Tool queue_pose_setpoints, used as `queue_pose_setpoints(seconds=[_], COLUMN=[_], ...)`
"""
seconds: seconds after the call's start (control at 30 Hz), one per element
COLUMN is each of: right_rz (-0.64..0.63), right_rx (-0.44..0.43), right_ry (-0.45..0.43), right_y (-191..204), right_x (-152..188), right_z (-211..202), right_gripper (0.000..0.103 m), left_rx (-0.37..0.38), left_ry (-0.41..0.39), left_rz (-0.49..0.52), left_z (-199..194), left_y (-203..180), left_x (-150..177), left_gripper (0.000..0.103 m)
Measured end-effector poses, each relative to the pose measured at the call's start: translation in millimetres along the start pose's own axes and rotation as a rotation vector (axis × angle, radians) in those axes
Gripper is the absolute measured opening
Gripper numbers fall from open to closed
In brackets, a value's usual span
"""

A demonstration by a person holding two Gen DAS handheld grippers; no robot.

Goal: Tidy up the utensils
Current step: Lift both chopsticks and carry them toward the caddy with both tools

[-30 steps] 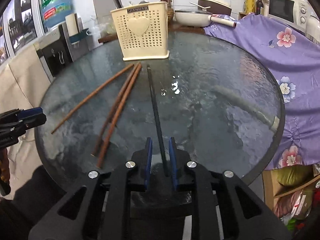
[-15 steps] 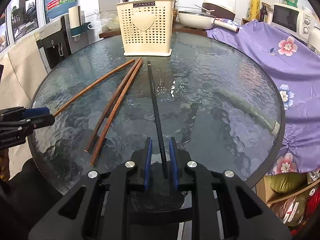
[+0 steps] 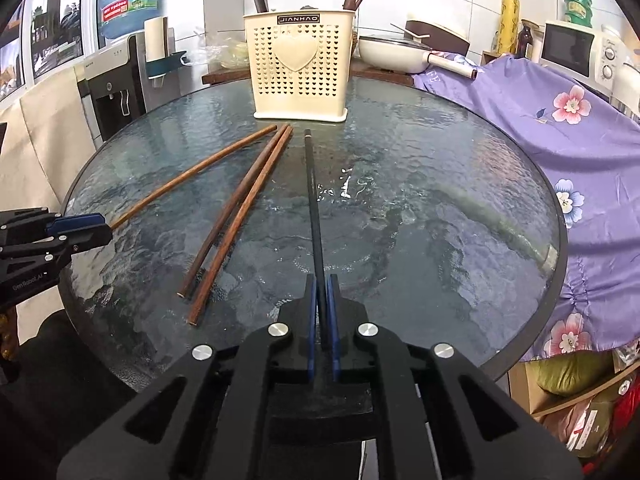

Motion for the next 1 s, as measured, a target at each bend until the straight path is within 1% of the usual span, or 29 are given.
queue_pose_setpoints(seconds=[0.07, 0.23, 0.33, 0.4, 0.57, 0.7, 0.83, 1.0], right_rz=[-0.001, 0.01, 0.005, 0.002, 0.002, 0.005, -0.001, -0.017], right_rx=[0.0, -0.016, -0.01, -0.006, 0.006, 0.017, 0.019, 0.009], right_ry=[-0.002, -0.007, -0.028, -0.052, -0.132, -0.213, -0.287, -0.345], right_y=[0.7, 2.1, 3.3, 3.5, 0.7, -2.9, -5.4, -5.2], right_x=[-0.4, 0.9, -1.6, -6.4, -27.6, -51.4, -77.8, -104.1], right_z=[-0.2, -3.9, -8.9, -14.6, -34.2, -50.0, -61.4, -67.2], right_gripper=[0.006, 0.005, 0.005, 0.005, 0.005, 0.005, 0.005, 0.005], left_rx=[-0.004, -0.001, 0.013, 0.006, 0.0, -0.01, -0.017, 0.007], left_ry=[0.0, 0.01, 0.023, 0.006, -0.087, -0.203, -0.294, -0.349], left_rz=[-0.003, 0.02, -0.003, -0.009, -0.018, -0.03, -0.048, -0.085], left_z=[-0.4, -0.3, -0.8, -5.7, -29.8, -53.3, -68.9, -72.8], left_y=[0.8, -3.0, -1.4, 0.7, 4.6, 7.5, 9.2, 15.5], left_x=[0.0, -1.3, -3.3, -6.5, -27.6, -51.7, -75.8, -102.3], left_gripper=[0.005, 0.004, 0.004, 0.004, 0.004, 0.004, 0.004, 0.004])
Point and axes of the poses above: each gripper's, at about its wrist camera, not at the fingertips, and z roughly the way its jaws point, y to its left, x to its underside, the point moved 1 cm from there along z, roughly the way its jaws point, and after that the axes turned 11 degrees about -y, right-handed, at the moved point
